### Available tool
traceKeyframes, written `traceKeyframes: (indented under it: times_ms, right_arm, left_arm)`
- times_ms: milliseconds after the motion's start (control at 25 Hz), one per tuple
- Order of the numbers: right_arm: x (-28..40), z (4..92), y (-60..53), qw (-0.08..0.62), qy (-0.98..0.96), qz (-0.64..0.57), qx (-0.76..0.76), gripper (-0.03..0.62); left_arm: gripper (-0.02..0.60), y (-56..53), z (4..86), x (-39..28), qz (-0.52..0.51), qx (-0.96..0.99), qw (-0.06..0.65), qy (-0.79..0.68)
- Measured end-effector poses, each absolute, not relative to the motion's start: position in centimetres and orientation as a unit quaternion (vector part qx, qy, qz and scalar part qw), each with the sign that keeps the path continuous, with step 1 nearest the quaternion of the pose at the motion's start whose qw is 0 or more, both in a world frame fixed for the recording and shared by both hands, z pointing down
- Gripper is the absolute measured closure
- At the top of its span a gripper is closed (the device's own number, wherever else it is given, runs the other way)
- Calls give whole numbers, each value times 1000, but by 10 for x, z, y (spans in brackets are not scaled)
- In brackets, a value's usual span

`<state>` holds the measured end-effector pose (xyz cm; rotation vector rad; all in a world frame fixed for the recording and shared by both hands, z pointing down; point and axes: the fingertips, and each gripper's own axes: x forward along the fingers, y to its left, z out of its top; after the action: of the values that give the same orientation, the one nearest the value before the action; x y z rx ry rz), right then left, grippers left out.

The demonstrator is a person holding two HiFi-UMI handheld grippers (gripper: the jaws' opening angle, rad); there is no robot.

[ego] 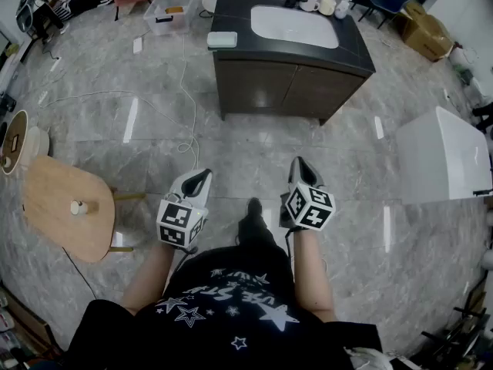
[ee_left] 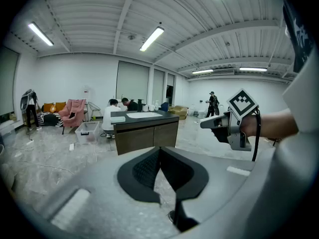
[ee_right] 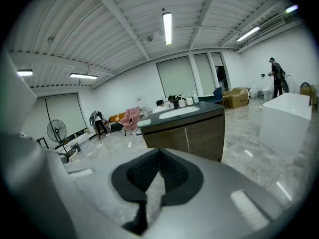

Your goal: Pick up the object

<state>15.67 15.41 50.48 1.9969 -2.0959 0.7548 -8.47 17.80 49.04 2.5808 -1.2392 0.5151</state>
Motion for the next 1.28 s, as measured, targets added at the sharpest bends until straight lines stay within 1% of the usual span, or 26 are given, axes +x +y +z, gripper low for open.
traceKeyframes:
  times_ms: [400, 640, 800, 960, 1080, 1280]
  right_arm:
    - [138, 510, 180, 80, -700, 253, 663, 589]
    - [137, 519, 182, 84, -697, 260, 663, 589]
    - [147, 527, 166, 77, -696, 269, 662, 589]
    - [166, 520, 118, 62, -711, 259, 651, 589]
    - [180, 507, 72, 66, -726, 247, 638, 542]
    - [194, 491, -5, 72, -757, 241, 603, 428]
  left_arm:
    - [572, 200, 495, -106, 181, 876, 121, -431]
    - [572, 202, 506, -103, 186, 877, 130, -423]
    - [572, 188, 516, -95, 193, 876, 140, -420]
    - [572, 148, 513, -79, 199, 871, 133, -429]
    - [572, 108, 499, -67, 197, 865, 123, -445]
    - [572, 47, 477, -49, 184, 849, 114, -482]
